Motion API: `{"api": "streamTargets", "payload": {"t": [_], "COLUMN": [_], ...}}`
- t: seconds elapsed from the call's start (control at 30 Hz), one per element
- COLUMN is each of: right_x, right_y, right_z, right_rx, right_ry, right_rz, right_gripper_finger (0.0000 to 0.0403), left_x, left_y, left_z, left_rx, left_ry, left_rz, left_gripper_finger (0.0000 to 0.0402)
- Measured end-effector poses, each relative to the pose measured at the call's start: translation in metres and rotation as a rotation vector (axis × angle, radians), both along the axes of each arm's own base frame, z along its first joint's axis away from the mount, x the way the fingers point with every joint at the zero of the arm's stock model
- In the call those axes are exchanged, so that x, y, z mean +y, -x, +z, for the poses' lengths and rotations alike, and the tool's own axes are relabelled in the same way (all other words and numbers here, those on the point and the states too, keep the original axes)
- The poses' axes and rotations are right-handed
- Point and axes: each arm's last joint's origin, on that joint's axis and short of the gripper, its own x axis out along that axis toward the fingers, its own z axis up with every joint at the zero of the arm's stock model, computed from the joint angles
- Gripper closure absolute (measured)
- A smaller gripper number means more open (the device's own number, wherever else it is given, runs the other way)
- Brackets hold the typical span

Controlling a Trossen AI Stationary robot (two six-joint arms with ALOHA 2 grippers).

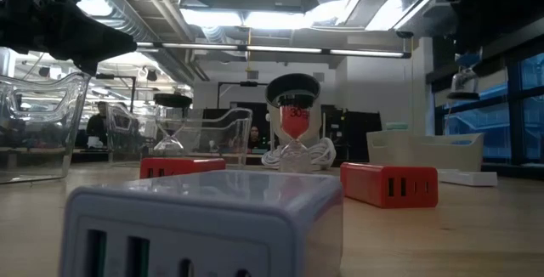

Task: Pick & Place Office items
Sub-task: Put the blue hourglass into the gray bin

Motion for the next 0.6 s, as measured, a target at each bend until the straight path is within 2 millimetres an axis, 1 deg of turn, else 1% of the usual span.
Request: {"api": "streamTargets", "payload": {"t": [0.17, 0.23, 0.43, 0.5, 0.6], "right_x": [-0.01, -0.018, -0.045, -0.056, -0.071], "right_y": [-0.006, -0.007, -0.018, -0.022, -0.026], "right_z": [-0.002, -0.003, -0.008, -0.013, -0.03], "right_rx": [0.032, 0.065, 0.121, 0.117, 0.098], "right_ry": [0.095, 0.129, 0.13, 0.116, 0.068], "right_rz": [-0.078, -0.104, -0.133, -0.131, -0.11], "right_gripper_finger": [0.0183, 0.0183, 0.0183, 0.0182, 0.0182], "left_x": [0.0, 0.0, 0.0, 0.0, 0.0], "left_y": [0.0, 0.0, 0.0, 0.0, 0.0], "left_z": [0.0, 0.0, 0.0, 0.0, 0.0], "left_rx": [0.0, 0.0, 0.0, 0.0, 0.001], "left_ry": [0.0, 0.0, 0.0, 0.0, 0.0], "left_rz": [0.0, 0.0, 0.0, 0.0, 0.0], "left_gripper_finger": [0.0315, 0.0315, 0.0315, 0.0315, 0.0315]}}
